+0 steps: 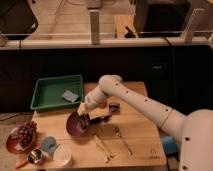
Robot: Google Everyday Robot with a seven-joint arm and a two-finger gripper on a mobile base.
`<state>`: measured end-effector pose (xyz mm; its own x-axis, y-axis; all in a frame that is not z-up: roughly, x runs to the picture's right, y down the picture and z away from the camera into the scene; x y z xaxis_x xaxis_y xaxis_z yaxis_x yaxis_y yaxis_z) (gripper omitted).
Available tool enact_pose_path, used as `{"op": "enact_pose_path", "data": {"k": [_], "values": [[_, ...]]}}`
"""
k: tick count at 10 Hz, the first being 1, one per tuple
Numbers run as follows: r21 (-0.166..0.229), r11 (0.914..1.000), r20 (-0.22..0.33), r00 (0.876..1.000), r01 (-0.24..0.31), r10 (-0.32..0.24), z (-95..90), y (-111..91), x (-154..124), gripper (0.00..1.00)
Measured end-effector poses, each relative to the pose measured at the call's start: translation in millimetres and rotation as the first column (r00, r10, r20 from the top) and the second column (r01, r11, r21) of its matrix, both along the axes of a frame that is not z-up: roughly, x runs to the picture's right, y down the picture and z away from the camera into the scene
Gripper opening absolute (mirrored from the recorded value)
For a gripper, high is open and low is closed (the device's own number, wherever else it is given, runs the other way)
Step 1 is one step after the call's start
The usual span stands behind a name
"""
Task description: Wipe purple bowl with eraser
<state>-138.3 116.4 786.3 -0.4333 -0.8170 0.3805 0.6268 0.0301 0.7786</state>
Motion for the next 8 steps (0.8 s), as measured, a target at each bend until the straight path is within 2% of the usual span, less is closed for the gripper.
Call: {"op": "enact_pose_path", "data": {"k": [3,6,8], "values": [[-0.009,0.9997,0.052,0.998,0.023,-0.022,12.7,4,-23,0.01],[-0.059,0.997,0.083,0.995,0.051,-0.046,18.0,27,-34,0.01],[-0.087,0.9943,0.097,0.994,0.061,-0.052,12.6,40,-37,0.01]]}}
